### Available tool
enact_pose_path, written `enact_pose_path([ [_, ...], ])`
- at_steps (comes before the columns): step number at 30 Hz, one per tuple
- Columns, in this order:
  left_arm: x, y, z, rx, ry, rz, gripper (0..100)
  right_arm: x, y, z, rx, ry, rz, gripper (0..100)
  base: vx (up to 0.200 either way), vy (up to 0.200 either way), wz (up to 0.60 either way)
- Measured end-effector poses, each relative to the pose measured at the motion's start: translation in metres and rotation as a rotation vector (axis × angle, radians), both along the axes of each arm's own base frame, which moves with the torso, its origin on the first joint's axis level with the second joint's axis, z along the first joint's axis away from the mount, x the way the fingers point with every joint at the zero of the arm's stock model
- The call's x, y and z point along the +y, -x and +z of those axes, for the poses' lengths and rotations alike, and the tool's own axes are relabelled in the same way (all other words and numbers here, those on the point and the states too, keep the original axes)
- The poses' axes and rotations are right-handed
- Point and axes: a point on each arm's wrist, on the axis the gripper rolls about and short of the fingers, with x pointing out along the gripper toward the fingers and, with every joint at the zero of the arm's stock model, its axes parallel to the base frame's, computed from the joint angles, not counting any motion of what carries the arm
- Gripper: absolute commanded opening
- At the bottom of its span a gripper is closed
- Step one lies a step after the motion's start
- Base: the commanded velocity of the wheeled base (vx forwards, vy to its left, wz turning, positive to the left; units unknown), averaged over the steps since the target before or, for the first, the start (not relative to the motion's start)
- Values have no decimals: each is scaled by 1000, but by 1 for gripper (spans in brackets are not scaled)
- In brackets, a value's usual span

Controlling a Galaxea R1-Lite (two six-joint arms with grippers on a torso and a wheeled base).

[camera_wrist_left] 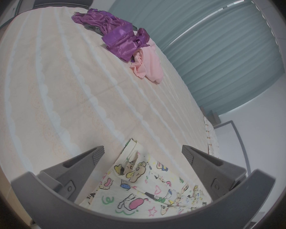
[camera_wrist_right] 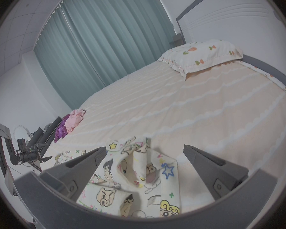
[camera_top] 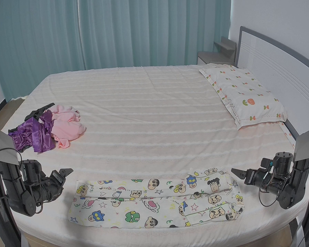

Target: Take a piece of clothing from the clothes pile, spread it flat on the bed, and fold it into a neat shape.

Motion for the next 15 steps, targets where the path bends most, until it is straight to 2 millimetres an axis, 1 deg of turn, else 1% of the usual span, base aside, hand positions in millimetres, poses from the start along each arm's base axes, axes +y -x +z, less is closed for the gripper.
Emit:
enact_pose_path([
  [4,0,1,9,-27,70,10,100,4,-2,6,-20,-32,-2,100,0,0,0],
  [9,-1,4,19,-56,121,3,100,16,-8,11,-35,-90,14,100,0,0,0],
  [12,-3,5,23,-66,139,4,100,23,-13,10,-41,-101,30,100,0,0,0],
  [15,-5,6,25,-71,155,2,100,29,-18,3,-36,-102,46,100,0,0,0],
])
